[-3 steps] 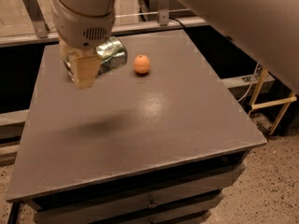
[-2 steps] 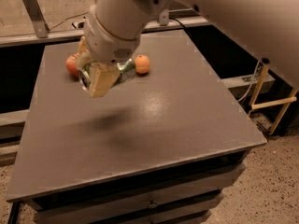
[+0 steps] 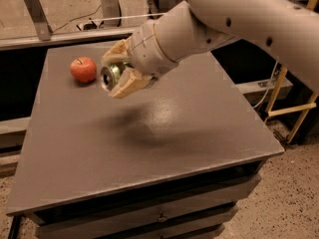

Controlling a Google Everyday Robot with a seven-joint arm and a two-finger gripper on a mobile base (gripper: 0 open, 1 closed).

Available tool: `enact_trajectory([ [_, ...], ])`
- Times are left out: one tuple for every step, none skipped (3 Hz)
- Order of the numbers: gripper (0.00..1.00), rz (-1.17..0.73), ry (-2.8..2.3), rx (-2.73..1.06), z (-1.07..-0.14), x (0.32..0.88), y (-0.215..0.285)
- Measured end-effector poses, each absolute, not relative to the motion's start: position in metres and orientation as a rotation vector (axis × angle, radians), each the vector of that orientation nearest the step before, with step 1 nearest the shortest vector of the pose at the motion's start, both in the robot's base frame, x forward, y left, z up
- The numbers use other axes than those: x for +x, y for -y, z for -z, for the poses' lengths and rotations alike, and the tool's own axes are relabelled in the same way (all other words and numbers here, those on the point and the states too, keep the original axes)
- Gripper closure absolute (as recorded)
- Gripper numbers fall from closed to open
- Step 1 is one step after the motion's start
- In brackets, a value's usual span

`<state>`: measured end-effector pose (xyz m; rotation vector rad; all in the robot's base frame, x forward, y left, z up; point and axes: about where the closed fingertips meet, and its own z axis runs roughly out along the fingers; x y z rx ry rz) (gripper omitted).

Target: Place green can upright

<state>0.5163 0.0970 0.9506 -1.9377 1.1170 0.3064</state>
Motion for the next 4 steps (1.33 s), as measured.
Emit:
enact_trajectory([
  [1.00, -0.296, -1.124, -1.934, -0.956, 0.515, -0.091],
  [1.00, -0.336, -1.131, -1.894, -0.957, 0.517, -0.083],
  [1.00, -0.402, -1.129, -1.791, -0.967, 0.521, -0.054],
  [1.00, -0.499, -1.107, -1.657, -0.983, 0.528, -0.015],
])
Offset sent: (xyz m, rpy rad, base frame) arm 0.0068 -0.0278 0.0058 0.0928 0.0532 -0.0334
